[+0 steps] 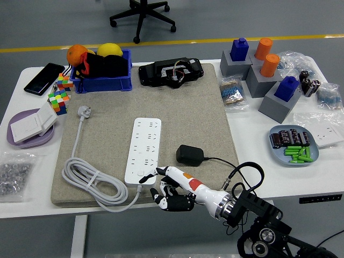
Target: Press the white button,pick up the black plug,place it near the board,insert it into the board
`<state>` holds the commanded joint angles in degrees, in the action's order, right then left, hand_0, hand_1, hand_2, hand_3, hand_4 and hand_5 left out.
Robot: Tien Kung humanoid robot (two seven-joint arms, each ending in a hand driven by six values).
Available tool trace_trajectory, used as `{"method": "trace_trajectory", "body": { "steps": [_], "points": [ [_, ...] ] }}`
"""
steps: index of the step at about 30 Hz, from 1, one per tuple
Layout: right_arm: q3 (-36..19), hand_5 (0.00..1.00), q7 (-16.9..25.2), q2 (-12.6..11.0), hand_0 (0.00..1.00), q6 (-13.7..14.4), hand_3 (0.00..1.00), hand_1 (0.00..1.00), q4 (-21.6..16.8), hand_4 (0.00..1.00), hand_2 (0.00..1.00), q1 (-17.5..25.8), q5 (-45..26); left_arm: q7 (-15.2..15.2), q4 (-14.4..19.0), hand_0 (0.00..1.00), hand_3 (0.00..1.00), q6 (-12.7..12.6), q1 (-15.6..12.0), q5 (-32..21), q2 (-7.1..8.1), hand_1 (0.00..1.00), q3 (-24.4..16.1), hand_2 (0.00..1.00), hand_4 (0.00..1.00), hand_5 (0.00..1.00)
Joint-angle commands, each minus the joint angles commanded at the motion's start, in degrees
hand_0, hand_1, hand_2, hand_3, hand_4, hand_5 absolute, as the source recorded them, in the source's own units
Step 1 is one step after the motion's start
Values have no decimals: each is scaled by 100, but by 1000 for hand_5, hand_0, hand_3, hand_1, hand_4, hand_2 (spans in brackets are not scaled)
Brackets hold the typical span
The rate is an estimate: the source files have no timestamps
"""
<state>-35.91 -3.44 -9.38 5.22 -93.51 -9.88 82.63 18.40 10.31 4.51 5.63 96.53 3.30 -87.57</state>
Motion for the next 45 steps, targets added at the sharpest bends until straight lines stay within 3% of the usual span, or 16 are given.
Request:
{"method": "trace_trajectory", "body": {
  "steps": [2, 3, 8, 9, 11, 18, 28, 45],
  "points": [
    [-9, 63, 155, -21, 2, 48, 702, 2, 0, 459, 110, 59, -124, -5, 0, 650, 680, 1, 10, -4, 1, 640, 9, 637, 541, 97],
    [-18, 76, 318, -42, 2, 114, 667, 8, 1, 522, 143, 119, -239, -6, 0, 650, 680, 4, 23, 1, 2, 641, 12, 637, 543, 98],
    [41, 76, 1212, -172, 2, 440, 667, 8, -17, 522, 143, 373, -1077, -5, 0, 650, 680, 23, 92, 59, -59, 641, 10, 637, 543, 98],
    [67, 92, 1315, -201, 28, 459, 638, 64, -29, 476, 171, 406, -1199, -5, 0, 650, 680, 29, 89, 60, -78, 640, 27, 637, 545, 96],
    [92, 92, 1388, -235, 28, 458, 638, 64, -51, 476, 171, 458, -1310, -13, 0, 650, 680, 30, 80, 66, -106, 640, 41, 637, 545, 96],
    [171, 131, 1303, -315, 43, 387, 626, 66, -91, 512, 170, 511, -1351, -29, 0, 650, 681, 37, 201, 159, -123, 641, 0, 637, 546, 98],
    [-76, 135, 1296, -193, 47, 382, 621, 68, -148, 522, 173, 646, -1298, -116, 0, 650, 679, -144, 158, -397, -103, 640, -79, 637, 541, 109],
    [-235, 143, 1341, -106, 48, 383, 623, 65, -197, 526, 173, 701, -1279, -114, 0, 646, 676, -146, 213, -236, -31, 639, -188, 634, 529, 121]
  ]
}}
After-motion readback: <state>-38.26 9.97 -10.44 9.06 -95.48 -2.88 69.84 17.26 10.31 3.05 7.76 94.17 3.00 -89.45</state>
